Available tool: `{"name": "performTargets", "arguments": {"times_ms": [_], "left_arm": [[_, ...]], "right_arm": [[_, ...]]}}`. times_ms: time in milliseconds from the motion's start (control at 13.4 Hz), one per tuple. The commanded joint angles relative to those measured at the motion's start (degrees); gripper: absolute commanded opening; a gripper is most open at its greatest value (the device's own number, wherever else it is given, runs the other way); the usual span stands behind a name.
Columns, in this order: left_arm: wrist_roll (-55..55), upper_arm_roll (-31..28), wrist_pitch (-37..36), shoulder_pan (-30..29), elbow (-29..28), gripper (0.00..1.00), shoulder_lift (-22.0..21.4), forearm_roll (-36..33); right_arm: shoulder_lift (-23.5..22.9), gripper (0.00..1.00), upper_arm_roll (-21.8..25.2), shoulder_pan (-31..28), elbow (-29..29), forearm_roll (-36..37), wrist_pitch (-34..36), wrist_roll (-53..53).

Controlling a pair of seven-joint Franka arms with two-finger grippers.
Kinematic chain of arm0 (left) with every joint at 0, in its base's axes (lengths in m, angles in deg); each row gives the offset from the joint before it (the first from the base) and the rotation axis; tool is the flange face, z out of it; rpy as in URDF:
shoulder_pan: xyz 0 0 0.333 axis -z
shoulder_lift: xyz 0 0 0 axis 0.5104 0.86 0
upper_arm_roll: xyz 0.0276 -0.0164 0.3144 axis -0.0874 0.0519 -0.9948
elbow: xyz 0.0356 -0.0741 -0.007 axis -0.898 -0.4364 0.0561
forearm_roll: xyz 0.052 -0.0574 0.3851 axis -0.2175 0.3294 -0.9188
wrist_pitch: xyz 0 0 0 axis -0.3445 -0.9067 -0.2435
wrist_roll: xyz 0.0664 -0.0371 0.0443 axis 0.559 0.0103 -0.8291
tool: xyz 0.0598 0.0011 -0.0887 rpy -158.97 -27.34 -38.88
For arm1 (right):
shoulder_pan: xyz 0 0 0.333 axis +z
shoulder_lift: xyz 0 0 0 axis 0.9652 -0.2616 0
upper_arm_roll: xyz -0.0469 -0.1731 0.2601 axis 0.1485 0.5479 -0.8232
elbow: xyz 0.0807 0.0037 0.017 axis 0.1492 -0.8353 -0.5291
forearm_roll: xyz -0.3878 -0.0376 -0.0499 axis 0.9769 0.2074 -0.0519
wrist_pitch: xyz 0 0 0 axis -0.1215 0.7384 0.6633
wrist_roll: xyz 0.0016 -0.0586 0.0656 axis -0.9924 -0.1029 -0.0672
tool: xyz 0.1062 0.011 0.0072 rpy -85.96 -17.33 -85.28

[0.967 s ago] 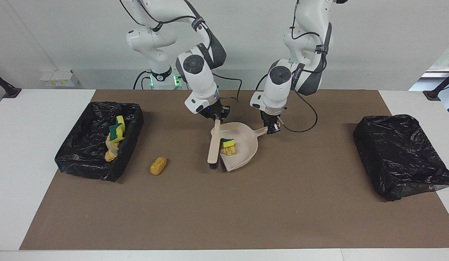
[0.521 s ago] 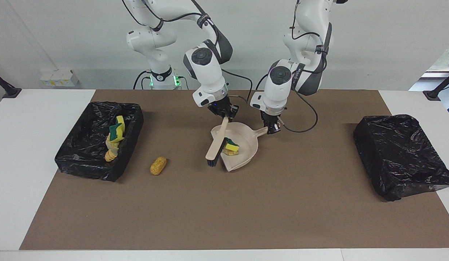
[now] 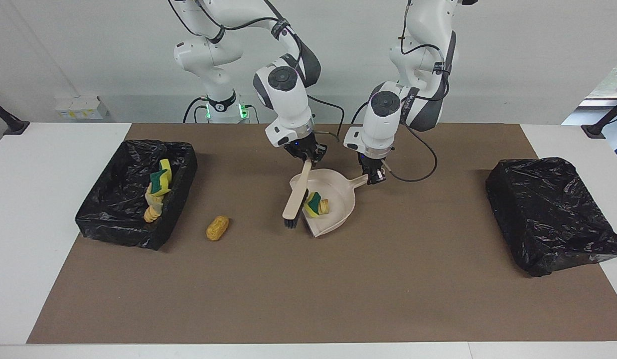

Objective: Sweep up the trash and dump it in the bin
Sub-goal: 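Sweep more pieces into the dustpan with the right gripper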

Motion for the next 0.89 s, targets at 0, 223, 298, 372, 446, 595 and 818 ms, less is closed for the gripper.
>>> {"name": "performTargets", "arguments": {"times_ms": [0,223,298,372,446,595,818], "left_arm": [[-1.5,-0.1,2.1,-0.4,-1.3,0.00,0.1,-0.3],[-1.5,-0.1,2.2,-0.5,-1.3,0.00,0.1,-0.3],[-1.5,-0.1,2.2,-0.5,-1.3,0.00,0.1,-0.3],[-1.5,-0.1,2.5,-0.5,-1.3,0.00,0.1,-0.3],[-2.0,-0.1,2.9,-0.6,-1.3,0.00,0.1,-0.2],[-3.2,-0.1,3.5,-0.5,-1.3,0.00,0.2,0.0],[-3.2,-0.1,3.5,-0.8,-1.3,0.00,0.2,0.0]], "right_arm": [[-0.3,0.00,-0.5,-1.3,3.0,-2.6,2.3,-0.8],[-3.2,0.00,-0.2,-1.3,9.7,-2.2,9.5,-3.2],[-3.2,0.00,-0.2,-1.2,9.8,-1.2,9.4,-3.1],[-3.2,0.00,-0.3,-0.8,9.8,0.0,9.0,-2.5],[-3.0,0.00,-0.4,-0.9,9.8,0.3,9.4,-1.5],[-2.7,0.00,-0.3,-1.0,9.9,0.4,9.4,-0.1],[-2.6,0.00,-0.2,-1.1,10.0,0.4,9.7,1.6]]}}
